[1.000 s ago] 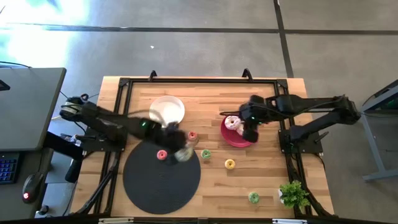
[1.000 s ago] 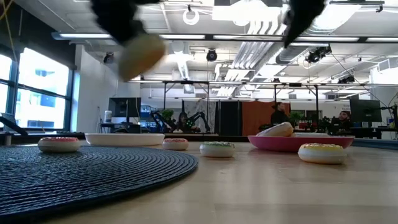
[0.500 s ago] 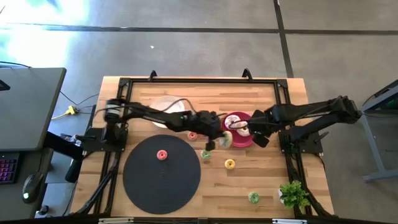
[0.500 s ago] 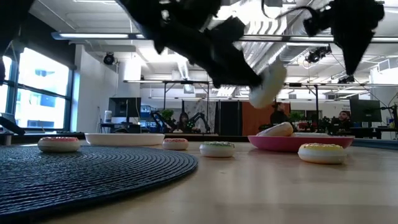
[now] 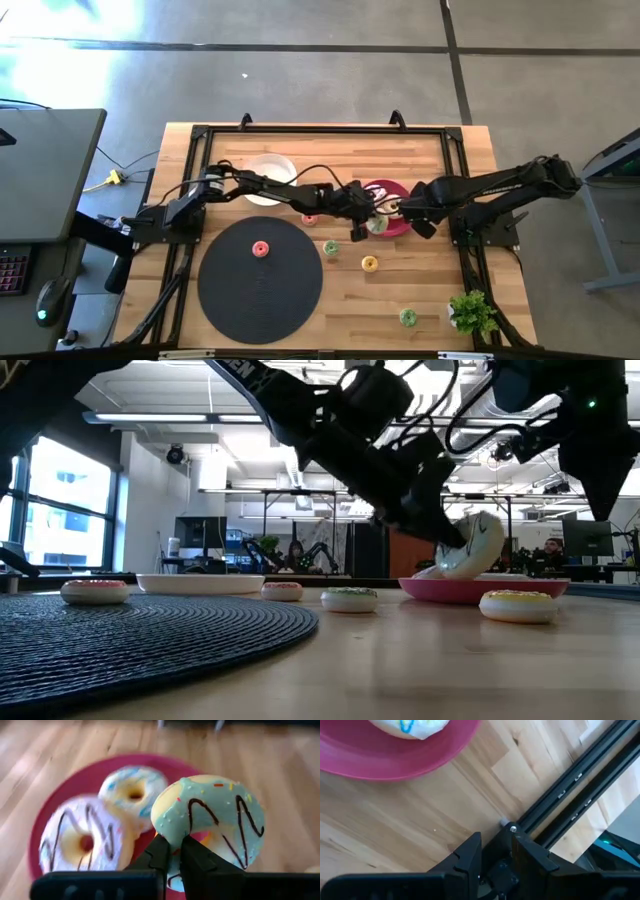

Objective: Pick & Place donuts
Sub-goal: Put the large green donut on the pink plate, then put the top small pink donut on the white plate

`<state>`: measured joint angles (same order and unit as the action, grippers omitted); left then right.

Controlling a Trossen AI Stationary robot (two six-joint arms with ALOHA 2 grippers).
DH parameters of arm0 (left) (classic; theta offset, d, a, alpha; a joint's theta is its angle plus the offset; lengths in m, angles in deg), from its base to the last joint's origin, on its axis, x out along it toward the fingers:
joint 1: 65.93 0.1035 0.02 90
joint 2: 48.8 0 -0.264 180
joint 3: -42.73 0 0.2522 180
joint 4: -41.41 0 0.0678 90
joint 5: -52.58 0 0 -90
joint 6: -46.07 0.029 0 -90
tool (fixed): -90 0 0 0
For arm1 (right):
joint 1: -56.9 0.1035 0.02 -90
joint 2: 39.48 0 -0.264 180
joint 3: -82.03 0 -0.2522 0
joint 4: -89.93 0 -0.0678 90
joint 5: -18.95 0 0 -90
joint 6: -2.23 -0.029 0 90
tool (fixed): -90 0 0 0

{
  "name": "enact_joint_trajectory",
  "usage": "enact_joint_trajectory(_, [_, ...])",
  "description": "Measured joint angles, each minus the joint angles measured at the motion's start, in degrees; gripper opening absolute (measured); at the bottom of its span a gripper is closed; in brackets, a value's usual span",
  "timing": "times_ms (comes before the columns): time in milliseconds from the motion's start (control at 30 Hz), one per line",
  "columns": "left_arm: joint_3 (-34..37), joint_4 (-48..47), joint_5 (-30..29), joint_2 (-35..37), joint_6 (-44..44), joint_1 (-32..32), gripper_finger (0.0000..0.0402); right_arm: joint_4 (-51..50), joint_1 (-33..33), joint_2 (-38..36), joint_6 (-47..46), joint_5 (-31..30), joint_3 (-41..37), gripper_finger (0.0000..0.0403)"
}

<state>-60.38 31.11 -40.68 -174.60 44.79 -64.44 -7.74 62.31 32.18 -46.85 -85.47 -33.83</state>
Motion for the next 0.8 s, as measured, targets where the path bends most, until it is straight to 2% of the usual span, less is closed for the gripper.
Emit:
enact_joint_trajectory(400, [0.12,-3.4,-5.99,0.24,3.44,-0.04,0.0158,5.18,0.0,0.0,0.02,-1.39,0.1,0.0098])
enact_joint_trajectory(600, [0.06,-8.1,-5.12,4.88,4.59,0.07,0.0173,7.62,0.0,-0.07,0.01,0.55,0.17,0.0098])
enact_joint_trajectory(800, [0.08,-20.89,-4.27,10.82,9.2,-0.02,0.0172,13.43,0.87,0.0,1.61,1.94,0.17,0.0098])
